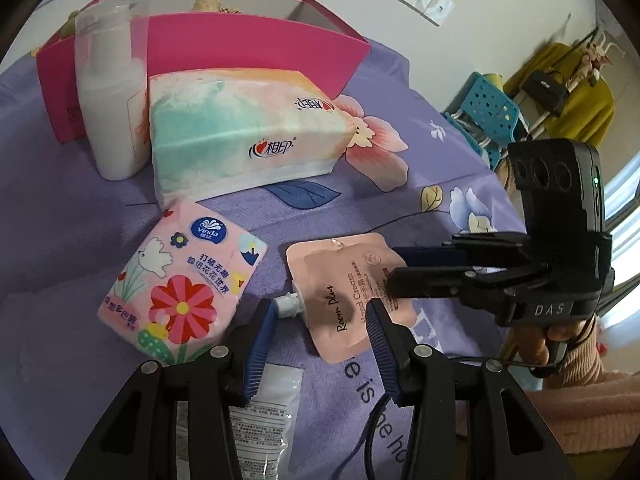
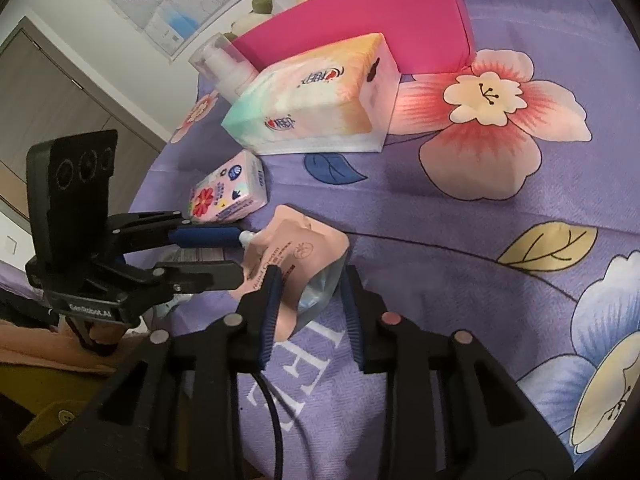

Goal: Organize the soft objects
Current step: 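Move the right tool to the pink hand-cream pouch and grasp it, then lift the hand-cream pouch with the right tool toward the pink box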

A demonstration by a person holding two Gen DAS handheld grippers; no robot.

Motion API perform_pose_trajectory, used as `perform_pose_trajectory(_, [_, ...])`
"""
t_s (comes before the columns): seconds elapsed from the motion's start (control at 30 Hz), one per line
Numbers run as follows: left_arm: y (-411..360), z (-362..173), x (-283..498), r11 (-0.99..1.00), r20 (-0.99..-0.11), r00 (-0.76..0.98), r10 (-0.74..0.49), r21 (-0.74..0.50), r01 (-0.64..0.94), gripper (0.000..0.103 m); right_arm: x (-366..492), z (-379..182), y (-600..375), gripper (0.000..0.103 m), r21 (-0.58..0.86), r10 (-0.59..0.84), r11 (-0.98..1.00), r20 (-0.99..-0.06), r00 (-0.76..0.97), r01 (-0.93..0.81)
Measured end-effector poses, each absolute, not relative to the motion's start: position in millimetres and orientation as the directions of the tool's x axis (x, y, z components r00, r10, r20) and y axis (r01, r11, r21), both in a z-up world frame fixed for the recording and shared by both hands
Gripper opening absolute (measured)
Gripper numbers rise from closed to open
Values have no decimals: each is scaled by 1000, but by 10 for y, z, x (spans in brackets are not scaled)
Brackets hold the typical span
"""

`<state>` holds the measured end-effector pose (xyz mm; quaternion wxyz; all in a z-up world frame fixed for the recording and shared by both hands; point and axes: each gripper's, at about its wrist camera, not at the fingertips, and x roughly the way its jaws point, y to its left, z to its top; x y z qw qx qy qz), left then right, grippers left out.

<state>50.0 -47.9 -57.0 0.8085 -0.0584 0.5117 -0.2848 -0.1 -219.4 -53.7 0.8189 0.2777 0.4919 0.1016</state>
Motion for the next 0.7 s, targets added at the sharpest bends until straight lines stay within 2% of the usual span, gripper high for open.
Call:
perform_pose_trajectory(0.17, [-498, -566, 506, 831, -795, 314, -520, -384, 404, 47, -23, -523, -2199, 30, 553, 433, 826, -748, 503, 110])
perform_pose_trajectory(0.2, [-508, -565, 509, 830, -795, 313, -520, -384, 405, 48, -26, -523, -2196, 21, 553, 431, 826, -747, 507, 113])
perform_pose_trajectory(0.23, [-524, -564, 513, 829, -795, 310, -521, -385, 406, 49, -32, -517, -2192, 16, 563, 440, 819, -739, 511, 109])
perform_pose_trajectory(0.7, [-588, -391, 489, 817, -767, 344, -542, -384, 431, 51, -90, -350, -2210, 17, 530, 393, 841, -739, 547, 112])
